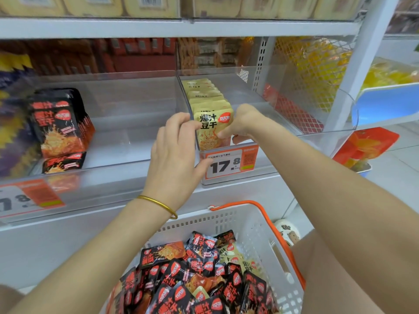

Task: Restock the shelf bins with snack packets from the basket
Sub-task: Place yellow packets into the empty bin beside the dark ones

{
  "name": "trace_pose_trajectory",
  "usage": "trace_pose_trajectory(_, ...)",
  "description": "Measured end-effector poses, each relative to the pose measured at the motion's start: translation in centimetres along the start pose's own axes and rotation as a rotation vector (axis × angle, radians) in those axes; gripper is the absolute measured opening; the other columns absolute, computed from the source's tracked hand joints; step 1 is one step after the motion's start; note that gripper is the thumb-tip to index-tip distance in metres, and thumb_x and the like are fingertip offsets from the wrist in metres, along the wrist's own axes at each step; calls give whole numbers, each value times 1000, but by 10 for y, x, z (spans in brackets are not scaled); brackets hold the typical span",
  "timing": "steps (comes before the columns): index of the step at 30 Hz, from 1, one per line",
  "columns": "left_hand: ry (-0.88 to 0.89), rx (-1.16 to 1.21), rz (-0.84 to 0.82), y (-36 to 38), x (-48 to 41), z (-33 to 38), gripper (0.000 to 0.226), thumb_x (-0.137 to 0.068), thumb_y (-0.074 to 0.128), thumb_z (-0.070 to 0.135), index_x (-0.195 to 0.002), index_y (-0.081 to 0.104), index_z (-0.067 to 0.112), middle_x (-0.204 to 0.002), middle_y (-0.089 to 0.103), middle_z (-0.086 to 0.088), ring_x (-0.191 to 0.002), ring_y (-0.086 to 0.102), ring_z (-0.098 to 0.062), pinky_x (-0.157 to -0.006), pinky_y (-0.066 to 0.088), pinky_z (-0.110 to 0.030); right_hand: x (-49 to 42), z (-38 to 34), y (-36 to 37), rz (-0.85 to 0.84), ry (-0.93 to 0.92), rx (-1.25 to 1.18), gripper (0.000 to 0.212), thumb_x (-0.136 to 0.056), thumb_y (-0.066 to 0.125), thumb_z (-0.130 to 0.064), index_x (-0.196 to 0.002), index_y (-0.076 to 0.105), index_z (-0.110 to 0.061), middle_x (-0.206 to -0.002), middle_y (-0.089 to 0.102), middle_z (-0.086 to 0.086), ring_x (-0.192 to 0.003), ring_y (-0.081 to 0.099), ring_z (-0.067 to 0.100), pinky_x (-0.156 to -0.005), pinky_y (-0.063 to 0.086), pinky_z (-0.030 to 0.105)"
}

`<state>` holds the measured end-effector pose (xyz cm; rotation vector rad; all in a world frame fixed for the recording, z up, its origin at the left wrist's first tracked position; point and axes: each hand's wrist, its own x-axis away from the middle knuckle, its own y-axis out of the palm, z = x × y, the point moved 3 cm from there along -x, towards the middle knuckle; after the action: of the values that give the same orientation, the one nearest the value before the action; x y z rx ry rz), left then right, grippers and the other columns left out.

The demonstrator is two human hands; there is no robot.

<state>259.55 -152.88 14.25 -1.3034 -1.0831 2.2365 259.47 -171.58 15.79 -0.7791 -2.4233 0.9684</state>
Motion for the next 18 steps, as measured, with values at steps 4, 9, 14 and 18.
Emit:
trace_pose_trajectory(4,-5,-58,10,1,4,1,68,-73,78,27,-131,47,9,-138,40,-12,-121,41,-33,-93,36,-45,10,-3,-8,49,-13,-1,34,-71,83,-20,-84,55,-3,-73,58,7,-75,65,25,-78,57,36)
trace_pose_trajectory(9,25,-28,112,-7,15,6,56,-76,71,23,-125,50,9,-133,44,-13,-117,40,-30,-89,33,-39,42,-8,-24,214,-78,-6,51,-71,83,-23,-100,43,-11,-99,52,6,-93,58,25,-76,47,34)
trace_pose_trajectory(14,164,-9,-43,6,66,2,36,-78,64,21,-112,57,12,-122,53,-9,-108,47,-30,-86,38,-42,116,21,-16,354,-352,-78,36,-73,75,-10,-71,41,-22,-67,51,-4,-67,59,20,-63,52,36)
trace_pose_trajectory(18,95,-11,-365,44,99,-10,36,-71,75,13,-104,62,11,-118,56,-11,-106,49,-31,-84,48,-48,105,81,77,-321,-85,338,9,-84,64,-6,-85,58,-13,-77,66,9,-69,69,25,-60,57,33)
